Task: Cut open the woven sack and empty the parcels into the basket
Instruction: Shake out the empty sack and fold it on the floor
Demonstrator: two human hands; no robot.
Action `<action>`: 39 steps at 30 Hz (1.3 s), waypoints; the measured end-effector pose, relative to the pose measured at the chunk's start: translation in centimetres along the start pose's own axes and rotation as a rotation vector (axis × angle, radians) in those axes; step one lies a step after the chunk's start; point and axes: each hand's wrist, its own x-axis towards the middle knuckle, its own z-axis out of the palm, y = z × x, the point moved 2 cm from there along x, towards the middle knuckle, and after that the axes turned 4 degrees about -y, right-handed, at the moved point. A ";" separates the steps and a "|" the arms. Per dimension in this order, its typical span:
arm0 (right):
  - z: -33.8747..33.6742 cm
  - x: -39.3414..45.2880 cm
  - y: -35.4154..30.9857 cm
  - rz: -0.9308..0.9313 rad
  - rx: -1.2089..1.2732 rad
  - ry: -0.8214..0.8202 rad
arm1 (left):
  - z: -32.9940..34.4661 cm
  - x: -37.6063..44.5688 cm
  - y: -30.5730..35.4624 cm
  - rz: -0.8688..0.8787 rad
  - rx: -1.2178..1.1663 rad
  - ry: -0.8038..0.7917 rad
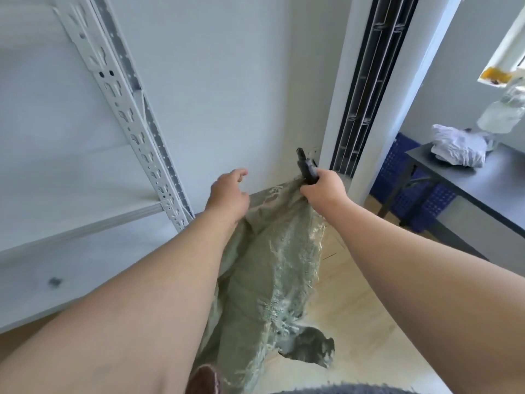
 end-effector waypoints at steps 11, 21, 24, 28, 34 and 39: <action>2.9 0.7 4.4 0.018 -0.214 0.046 | 6.1 -3.5 -6.4 -0.208 0.186 -0.756; 5.5 -0.2 11.1 0.481 -0.189 0.096 | 6.1 -4.6 -10.1 -0.317 0.471 -0.116; 5.6 -0.5 11.1 0.648 0.142 0.190 | 6.2 -5.2 -10.1 -0.387 0.154 -0.499; 5.6 -0.2 11.0 0.699 0.392 0.231 | 6.7 -6.0 -10.2 -0.414 0.415 -0.527; 7.0 -0.1 8.7 0.658 0.470 0.138 | 5.7 -5.5 -9.2 -0.353 0.069 -0.340; 10.1 -0.2 5.5 0.579 0.546 -0.139 | 7.9 -6.6 -6.8 -0.276 -0.174 -0.397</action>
